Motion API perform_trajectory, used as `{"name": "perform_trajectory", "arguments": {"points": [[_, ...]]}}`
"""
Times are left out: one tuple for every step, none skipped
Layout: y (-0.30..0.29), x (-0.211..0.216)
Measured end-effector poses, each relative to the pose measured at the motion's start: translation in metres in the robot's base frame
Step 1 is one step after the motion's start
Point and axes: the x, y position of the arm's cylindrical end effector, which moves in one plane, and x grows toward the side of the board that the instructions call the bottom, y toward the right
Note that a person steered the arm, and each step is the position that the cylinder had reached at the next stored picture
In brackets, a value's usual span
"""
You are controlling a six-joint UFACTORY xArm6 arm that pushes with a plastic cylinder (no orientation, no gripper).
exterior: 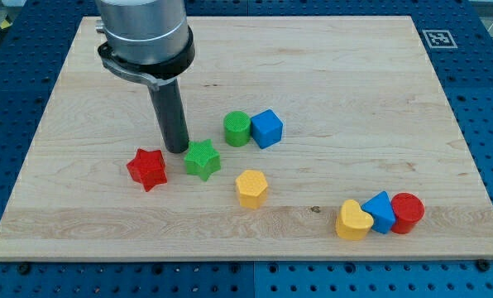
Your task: Slide the green star closer to the green circle
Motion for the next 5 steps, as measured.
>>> {"name": "perform_trajectory", "arguments": {"points": [[0.0, 0.023], [0.0, 0.039], [0.0, 0.06], [0.004, 0.065], [0.019, 0.058]]}}
